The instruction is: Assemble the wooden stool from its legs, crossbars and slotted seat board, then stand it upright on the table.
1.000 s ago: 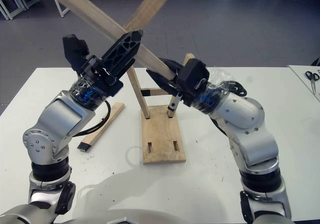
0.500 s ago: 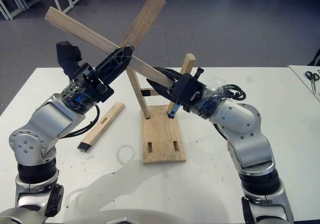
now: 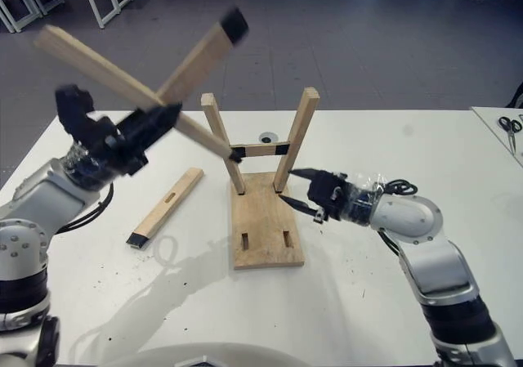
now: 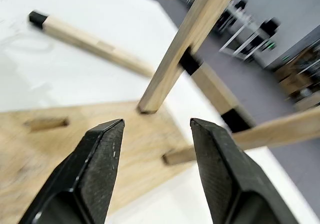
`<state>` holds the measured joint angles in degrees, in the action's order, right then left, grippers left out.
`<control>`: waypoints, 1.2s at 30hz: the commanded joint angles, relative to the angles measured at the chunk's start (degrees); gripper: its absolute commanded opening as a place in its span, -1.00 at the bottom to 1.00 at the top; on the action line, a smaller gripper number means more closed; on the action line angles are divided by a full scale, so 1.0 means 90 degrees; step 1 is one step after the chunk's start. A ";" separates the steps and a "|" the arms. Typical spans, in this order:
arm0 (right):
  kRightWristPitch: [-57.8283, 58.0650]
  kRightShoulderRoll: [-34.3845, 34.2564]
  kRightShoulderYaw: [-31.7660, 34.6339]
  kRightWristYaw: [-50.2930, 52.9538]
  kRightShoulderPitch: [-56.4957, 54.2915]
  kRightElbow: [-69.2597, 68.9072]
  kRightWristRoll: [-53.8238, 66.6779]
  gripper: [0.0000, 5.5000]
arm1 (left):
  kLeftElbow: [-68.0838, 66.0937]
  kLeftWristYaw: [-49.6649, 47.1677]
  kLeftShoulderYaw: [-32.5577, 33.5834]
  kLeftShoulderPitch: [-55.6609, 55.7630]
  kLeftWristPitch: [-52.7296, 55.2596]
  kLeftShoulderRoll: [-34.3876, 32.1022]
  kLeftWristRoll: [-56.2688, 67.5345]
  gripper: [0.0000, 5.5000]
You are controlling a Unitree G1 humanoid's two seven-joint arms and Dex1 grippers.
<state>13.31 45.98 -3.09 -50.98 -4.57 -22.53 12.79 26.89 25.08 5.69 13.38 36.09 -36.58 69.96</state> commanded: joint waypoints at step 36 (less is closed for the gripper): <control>-0.0518 0.0150 0.0572 0.0109 0.0753 0.1530 -0.0501 -0.12 | -0.2507 0.1043 -0.4320 -0.1419 -0.2157 0.0233 -0.7674 -0.24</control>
<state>6.62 48.40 -0.28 -51.28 5.08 -8.92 6.67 15.93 36.81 -26.55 8.54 9.13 -29.66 14.65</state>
